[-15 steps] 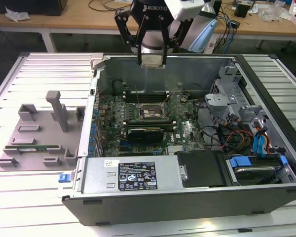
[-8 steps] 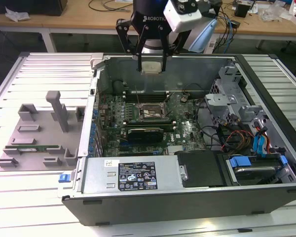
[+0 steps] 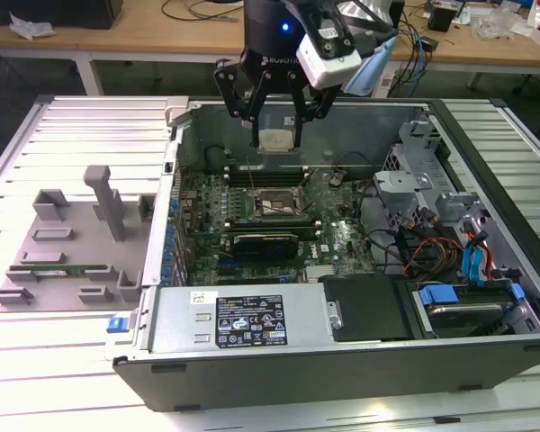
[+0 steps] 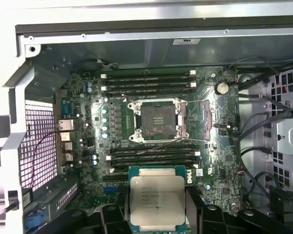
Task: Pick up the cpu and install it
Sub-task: 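Pick up the cpu and move it towards the insertion slot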
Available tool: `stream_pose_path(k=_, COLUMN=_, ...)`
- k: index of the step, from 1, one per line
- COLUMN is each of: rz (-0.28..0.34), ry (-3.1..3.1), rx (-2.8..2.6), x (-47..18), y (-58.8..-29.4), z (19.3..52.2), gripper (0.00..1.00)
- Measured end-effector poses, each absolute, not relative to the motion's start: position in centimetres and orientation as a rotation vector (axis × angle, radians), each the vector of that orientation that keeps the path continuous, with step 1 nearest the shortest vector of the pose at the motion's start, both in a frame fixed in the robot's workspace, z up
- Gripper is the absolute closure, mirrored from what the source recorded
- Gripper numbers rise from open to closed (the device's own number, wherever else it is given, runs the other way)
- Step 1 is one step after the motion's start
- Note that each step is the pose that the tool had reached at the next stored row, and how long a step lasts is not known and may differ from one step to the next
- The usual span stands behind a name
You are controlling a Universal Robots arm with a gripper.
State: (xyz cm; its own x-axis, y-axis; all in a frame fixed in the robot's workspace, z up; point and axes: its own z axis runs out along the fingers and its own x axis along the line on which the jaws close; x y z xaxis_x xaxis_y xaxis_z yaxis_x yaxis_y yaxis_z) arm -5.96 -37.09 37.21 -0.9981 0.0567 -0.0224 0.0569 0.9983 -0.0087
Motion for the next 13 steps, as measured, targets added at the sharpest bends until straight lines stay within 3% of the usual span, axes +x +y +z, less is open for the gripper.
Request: stream_pose_path(k=13, rz=-0.015, ry=3.118, rx=0.088, x=-5.1, y=-36.4, z=33.2, gripper=0.45)
